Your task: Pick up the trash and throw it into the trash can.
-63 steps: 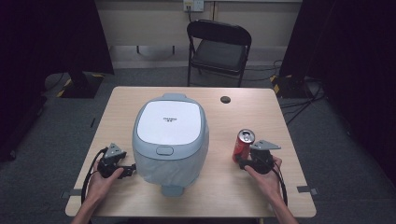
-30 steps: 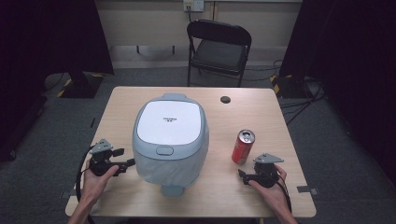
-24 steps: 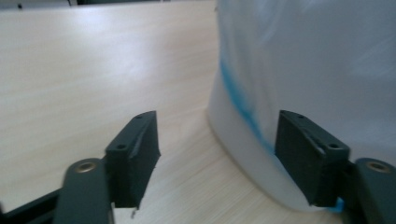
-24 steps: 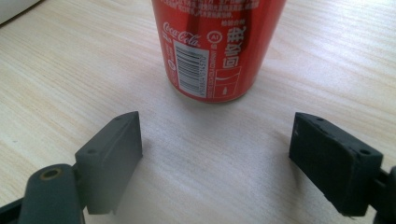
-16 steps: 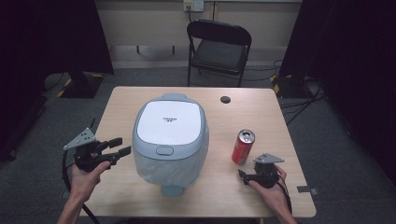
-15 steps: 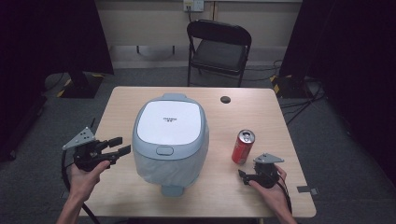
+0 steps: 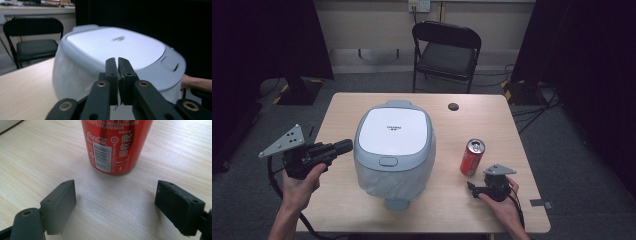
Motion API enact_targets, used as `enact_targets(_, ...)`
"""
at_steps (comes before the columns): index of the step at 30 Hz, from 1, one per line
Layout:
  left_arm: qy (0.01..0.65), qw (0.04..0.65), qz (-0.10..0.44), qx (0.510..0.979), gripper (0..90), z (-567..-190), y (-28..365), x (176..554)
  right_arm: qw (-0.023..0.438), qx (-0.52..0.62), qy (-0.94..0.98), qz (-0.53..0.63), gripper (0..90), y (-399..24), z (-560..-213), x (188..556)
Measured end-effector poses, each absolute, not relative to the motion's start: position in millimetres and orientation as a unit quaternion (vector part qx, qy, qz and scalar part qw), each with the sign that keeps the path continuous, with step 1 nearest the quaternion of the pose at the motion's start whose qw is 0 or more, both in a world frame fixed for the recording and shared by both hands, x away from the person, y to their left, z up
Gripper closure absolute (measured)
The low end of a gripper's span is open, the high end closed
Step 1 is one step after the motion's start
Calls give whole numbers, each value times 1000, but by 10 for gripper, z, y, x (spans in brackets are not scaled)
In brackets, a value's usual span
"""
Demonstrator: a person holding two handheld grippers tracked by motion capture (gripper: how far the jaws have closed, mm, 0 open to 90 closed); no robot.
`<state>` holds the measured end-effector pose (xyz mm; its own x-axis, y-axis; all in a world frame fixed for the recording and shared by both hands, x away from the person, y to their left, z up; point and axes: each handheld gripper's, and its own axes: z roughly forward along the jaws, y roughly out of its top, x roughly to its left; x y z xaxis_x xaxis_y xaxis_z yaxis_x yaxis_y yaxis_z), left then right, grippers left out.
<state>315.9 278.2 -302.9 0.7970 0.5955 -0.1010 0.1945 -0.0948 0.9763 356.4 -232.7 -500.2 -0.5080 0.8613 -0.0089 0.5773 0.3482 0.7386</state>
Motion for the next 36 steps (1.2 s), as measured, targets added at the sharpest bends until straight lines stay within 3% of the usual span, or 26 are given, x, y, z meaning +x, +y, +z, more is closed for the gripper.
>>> enact_targets(10,210,630,113,739,900,-2824,2335,3137,204,452,795,349,161,-2328,-5002,3564)
enact_targets(18,183,587,95,783,900,-2901,2015,3145,204,453,795,348,161,-2328,-5001,3564)
enact_targets(20,172,590,76,785,900,-2942,1991,3154,203,453,795,348,161,-2328,-5001,3563)
enact_targets(23,163,579,90,793,900,-2929,1973,3125,203,453,795,348,161,-2328,-5001,3563)
enact_targets(36,172,599,65,779,900,-2967,2049,3187,203,453,795,348,161,-2328,-5001,3564)
